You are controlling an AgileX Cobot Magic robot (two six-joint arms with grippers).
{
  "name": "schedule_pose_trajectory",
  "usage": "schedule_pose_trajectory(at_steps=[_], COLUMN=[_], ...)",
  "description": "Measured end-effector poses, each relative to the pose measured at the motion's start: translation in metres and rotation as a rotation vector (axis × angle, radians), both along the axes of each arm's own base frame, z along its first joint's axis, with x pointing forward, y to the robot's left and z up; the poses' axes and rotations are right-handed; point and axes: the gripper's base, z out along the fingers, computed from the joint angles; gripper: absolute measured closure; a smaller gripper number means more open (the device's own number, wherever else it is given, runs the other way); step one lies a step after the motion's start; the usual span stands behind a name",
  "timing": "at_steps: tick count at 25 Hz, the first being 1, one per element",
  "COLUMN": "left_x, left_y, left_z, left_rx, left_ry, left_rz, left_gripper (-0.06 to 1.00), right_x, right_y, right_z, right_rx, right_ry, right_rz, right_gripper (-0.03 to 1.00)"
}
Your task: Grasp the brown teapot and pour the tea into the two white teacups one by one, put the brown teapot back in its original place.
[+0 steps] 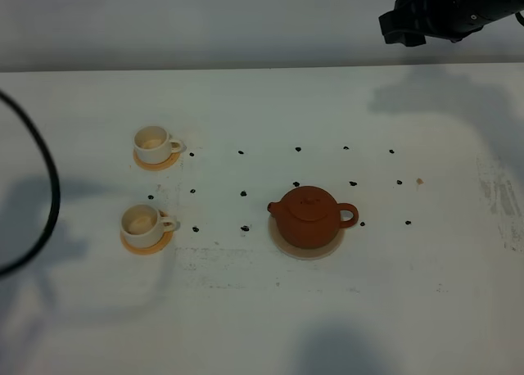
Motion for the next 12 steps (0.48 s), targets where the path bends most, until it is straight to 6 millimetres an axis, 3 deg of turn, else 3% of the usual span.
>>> schedule_pose_trajectory(at_steps=[8,12], left_x=[-0.086,-0.117], left_y=[-0.007,-0.01], left_z=[-0.021,-0.029], left_rx=[-0.054,-0.081], left_ry=[-0.039,-0.058], left_rz=[0.041,0.062], left_gripper=[0.4,0.4], right_x=[0.0,0.0], right_y=[0.0,0.0], right_z=[0.0,0.0], right_rx=[-0.001,-0.003], right_ry=[-0.001,0.003], right_rz=[0.0,0.001], right_gripper=[0.44,0.44])
